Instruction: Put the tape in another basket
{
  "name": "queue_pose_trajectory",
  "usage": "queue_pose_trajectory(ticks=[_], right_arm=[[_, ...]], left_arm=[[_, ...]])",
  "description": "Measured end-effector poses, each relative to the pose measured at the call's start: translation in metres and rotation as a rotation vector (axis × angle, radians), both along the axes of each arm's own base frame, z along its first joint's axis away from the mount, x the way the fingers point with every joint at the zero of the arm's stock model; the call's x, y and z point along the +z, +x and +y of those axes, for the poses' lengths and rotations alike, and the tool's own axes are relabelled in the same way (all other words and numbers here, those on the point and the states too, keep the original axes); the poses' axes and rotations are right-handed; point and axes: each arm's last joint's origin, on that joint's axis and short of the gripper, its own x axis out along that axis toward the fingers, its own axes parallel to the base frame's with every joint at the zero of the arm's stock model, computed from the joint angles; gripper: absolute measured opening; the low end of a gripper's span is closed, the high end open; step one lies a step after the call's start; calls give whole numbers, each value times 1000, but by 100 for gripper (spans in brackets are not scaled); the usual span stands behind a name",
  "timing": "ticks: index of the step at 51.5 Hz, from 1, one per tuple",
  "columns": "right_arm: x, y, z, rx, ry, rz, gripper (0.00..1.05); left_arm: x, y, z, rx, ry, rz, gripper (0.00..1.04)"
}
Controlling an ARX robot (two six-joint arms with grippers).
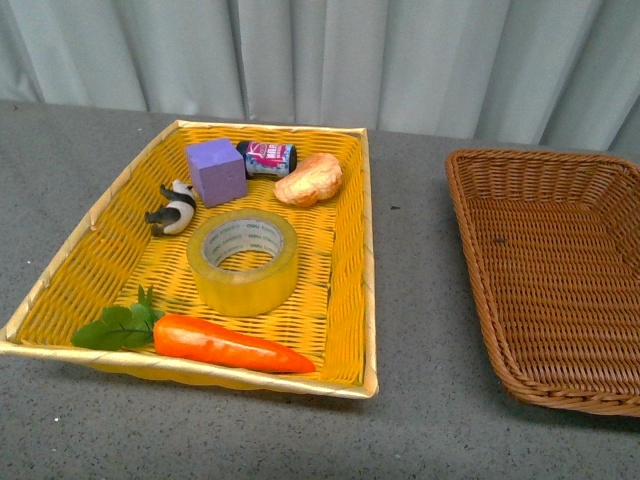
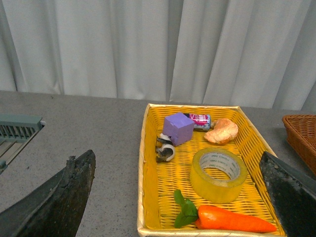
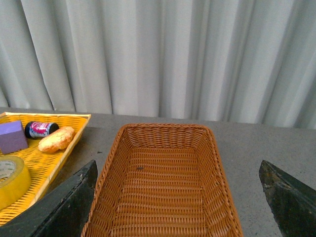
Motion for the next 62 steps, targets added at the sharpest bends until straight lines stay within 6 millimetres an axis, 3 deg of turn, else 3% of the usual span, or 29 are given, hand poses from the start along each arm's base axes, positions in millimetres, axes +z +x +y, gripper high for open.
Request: queue_pose_trajectory(ticks=[62], right_arm=[[0, 0, 0, 0, 0, 0, 96]], left_arm=[[0, 0, 0, 0, 0, 0, 98]])
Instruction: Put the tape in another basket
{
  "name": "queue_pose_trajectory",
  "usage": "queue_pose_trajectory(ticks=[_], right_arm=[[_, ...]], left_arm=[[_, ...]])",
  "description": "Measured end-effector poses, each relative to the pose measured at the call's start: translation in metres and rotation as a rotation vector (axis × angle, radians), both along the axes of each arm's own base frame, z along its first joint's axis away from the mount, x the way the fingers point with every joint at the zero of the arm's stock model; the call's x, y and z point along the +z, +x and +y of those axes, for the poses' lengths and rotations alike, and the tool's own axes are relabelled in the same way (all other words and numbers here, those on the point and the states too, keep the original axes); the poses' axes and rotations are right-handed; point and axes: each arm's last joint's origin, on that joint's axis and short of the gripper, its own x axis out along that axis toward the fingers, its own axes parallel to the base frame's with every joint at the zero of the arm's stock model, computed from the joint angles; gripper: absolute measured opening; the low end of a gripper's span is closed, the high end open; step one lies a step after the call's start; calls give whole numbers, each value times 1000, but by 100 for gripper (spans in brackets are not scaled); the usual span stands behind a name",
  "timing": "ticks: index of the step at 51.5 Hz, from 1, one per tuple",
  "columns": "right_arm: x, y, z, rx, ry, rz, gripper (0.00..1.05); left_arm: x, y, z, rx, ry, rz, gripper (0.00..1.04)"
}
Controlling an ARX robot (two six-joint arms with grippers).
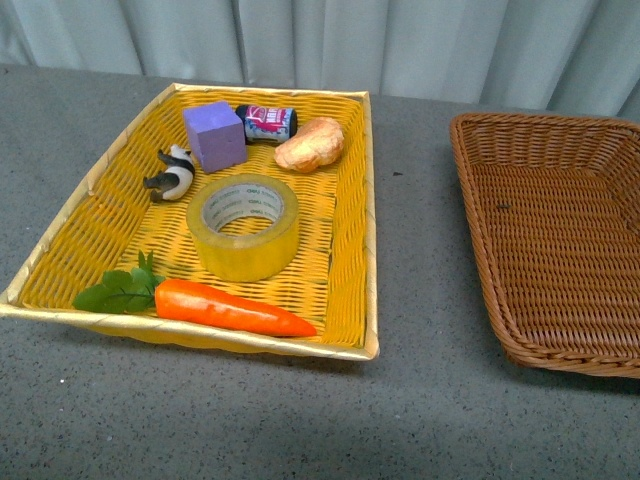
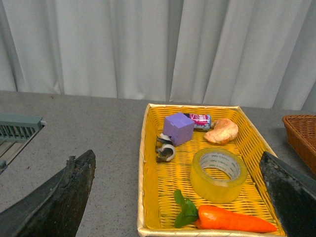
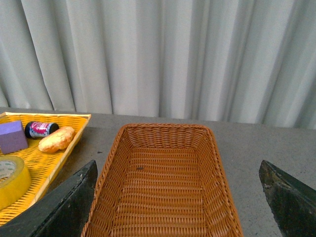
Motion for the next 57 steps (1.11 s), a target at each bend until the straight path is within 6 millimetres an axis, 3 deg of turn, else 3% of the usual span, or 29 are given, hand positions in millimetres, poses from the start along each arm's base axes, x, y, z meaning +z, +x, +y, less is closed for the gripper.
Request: queue_pose_trajectory(ticks=[55, 57], right_arm=[[0, 0, 0, 0, 0, 0, 96], [0, 0, 0, 0, 0, 0, 96]], left_arm=[[0, 0, 0, 0, 0, 0, 98], [-1, 0, 0, 73, -32, 58, 98]])
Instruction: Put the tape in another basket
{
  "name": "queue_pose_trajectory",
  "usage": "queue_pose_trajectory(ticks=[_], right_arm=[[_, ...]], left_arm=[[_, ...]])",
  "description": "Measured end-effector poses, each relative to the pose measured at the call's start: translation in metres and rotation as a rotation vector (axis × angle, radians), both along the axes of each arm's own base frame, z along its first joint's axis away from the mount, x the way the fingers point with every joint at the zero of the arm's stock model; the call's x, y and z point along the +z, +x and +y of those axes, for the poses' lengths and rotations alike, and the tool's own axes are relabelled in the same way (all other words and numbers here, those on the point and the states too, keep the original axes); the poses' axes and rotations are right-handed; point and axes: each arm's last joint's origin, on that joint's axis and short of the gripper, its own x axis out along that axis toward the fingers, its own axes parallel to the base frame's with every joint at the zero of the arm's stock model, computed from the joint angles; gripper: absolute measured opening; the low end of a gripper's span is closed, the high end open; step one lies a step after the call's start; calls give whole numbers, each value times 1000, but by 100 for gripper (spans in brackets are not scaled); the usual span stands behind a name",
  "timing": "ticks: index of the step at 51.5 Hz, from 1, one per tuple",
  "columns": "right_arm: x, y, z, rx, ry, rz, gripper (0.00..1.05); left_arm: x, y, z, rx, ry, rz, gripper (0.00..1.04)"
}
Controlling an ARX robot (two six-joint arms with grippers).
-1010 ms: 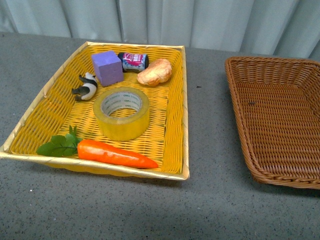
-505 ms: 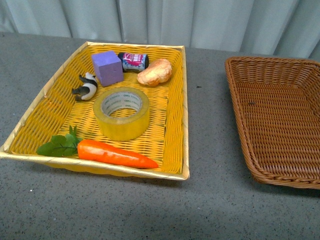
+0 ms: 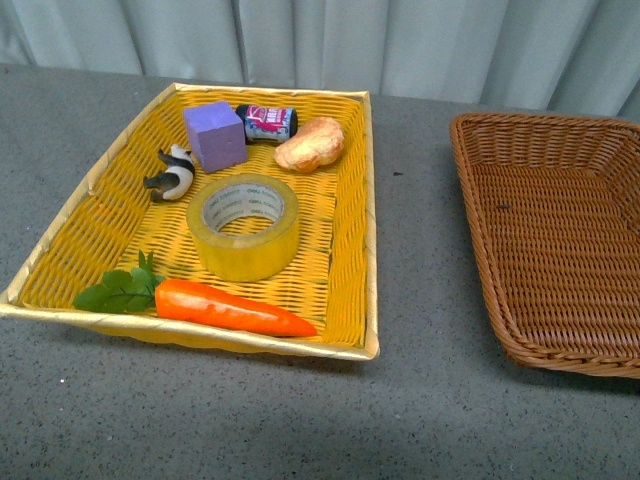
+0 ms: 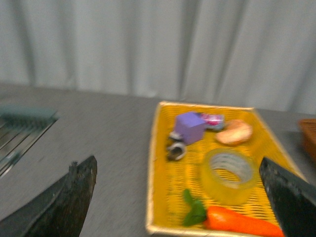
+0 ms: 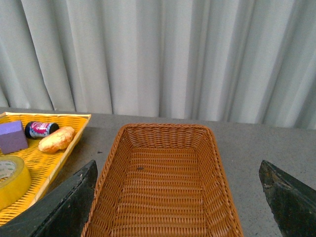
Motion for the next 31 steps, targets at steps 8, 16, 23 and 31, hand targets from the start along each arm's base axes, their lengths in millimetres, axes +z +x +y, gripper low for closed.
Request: queue_pose_trajectory(ticks=[8, 16, 23, 31], right_arm=[[0, 0, 0, -1, 0, -1, 96], [0, 0, 0, -1, 0, -1, 96], [0, 0, 0, 0, 0, -1, 96], [0, 0, 0, 0, 0, -1, 96]], left_arm=[[-5, 15, 5, 189, -107, 207, 98], [17, 52, 5, 110, -161, 170, 98], [26, 101, 2, 44, -169, 221, 98], [9, 153, -14, -75, -157, 490, 98]])
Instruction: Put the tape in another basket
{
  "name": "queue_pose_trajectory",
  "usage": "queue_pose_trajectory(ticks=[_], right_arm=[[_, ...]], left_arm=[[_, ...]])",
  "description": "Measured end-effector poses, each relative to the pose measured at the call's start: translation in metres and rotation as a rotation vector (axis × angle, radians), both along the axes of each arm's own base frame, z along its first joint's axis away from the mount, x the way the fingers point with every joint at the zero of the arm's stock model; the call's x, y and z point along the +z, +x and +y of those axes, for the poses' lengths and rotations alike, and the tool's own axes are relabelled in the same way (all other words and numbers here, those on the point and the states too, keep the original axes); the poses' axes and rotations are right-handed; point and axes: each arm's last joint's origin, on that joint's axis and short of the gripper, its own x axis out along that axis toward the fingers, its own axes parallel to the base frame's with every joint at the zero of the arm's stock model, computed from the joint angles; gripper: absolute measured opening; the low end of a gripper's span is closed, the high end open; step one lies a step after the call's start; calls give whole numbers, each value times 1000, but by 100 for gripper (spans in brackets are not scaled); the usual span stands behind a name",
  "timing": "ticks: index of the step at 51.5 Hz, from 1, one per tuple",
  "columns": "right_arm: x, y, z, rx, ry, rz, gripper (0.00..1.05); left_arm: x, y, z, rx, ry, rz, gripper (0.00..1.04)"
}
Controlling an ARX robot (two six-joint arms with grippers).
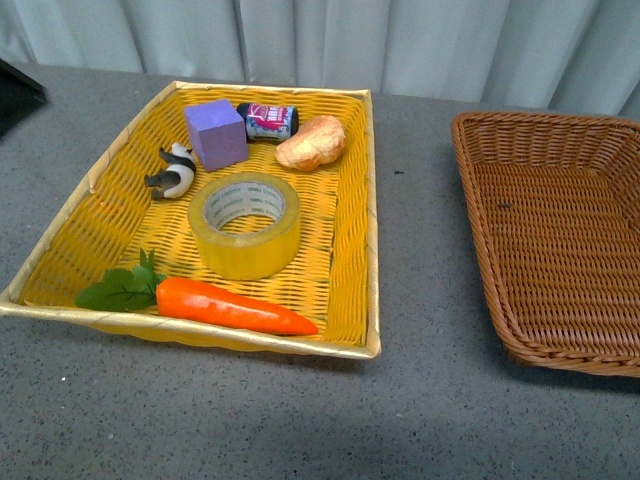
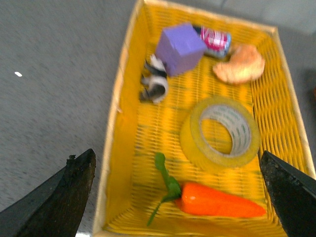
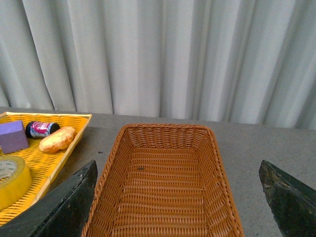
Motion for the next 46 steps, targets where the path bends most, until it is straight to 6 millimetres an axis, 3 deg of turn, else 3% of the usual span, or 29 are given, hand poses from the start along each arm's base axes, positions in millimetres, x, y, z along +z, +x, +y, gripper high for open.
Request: queue_pose_trajectory(ticks=[11, 18, 33, 46], right_arm=[[0, 0, 0, 0, 0, 0, 96], [0, 0, 0, 0, 0, 0, 96], [0, 0, 0, 0, 0, 0, 96], [0, 0, 0, 0, 0, 0, 96]], left_arm=[[-14, 65, -18, -19, -1, 191, 98], [-29, 93, -31, -13, 5, 276, 98], [-56, 119, -52, 33, 15, 423, 98], [-77, 132, -55, 95, -8, 497, 98]])
